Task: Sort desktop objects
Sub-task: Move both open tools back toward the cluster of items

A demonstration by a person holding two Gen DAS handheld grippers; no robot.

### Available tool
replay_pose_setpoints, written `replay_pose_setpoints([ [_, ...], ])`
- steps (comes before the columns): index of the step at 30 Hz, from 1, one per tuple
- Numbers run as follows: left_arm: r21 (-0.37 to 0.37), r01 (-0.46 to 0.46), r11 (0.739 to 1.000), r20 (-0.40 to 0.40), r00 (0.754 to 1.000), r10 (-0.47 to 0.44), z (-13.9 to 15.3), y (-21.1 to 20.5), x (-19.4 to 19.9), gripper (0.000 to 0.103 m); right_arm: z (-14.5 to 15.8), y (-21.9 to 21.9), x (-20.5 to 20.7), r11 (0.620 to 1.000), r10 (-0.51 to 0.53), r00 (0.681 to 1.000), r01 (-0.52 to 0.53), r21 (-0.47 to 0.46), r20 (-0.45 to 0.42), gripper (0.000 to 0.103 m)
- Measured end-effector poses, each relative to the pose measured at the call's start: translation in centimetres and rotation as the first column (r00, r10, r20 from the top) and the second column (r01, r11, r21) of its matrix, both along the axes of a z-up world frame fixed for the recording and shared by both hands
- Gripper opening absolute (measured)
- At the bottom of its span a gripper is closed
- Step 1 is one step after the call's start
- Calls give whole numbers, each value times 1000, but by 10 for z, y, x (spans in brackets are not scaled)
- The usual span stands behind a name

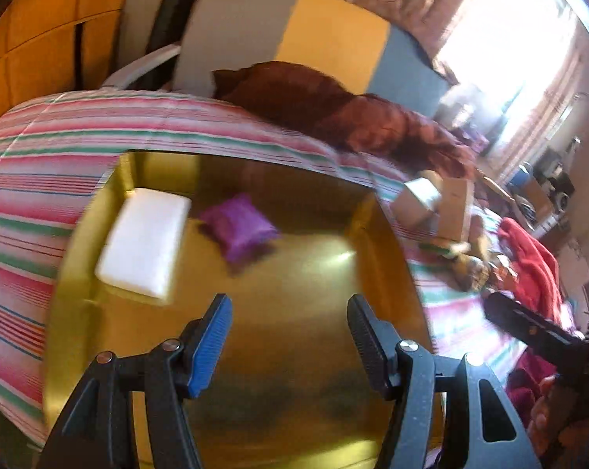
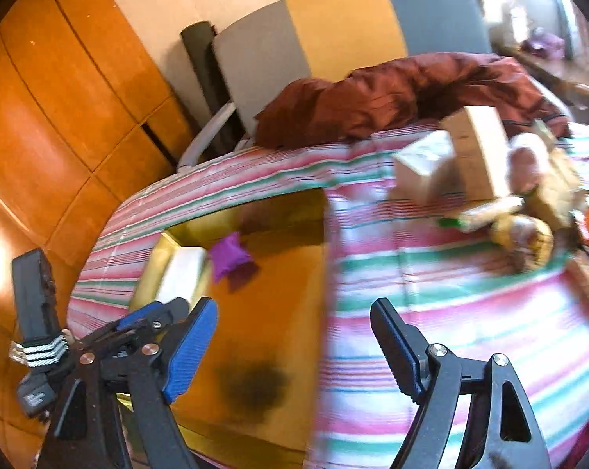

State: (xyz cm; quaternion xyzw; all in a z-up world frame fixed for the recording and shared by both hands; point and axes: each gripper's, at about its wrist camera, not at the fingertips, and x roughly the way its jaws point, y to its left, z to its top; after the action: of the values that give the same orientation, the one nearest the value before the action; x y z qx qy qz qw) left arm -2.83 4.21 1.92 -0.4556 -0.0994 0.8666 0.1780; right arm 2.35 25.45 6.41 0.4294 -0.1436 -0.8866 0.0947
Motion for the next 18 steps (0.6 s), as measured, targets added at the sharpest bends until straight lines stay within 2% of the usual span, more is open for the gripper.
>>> replay_pose_setpoints([
  [6, -17, 114, 993, -59, 992, -115, 8, 49, 22, 62, -13, 55, 25, 995, -97, 995, 97, 28, 4, 81],
  [11, -19, 214, 977, -60, 975, -215, 12, 86, 35, 62, -30, 90, 37, 990, -130, 991, 128, 62, 28, 81],
  [18, -28, 303, 953, -26, 952, -304, 9, 131, 47, 64, -50, 159, 36, 962, -180, 981, 162, 218, 69, 81],
])
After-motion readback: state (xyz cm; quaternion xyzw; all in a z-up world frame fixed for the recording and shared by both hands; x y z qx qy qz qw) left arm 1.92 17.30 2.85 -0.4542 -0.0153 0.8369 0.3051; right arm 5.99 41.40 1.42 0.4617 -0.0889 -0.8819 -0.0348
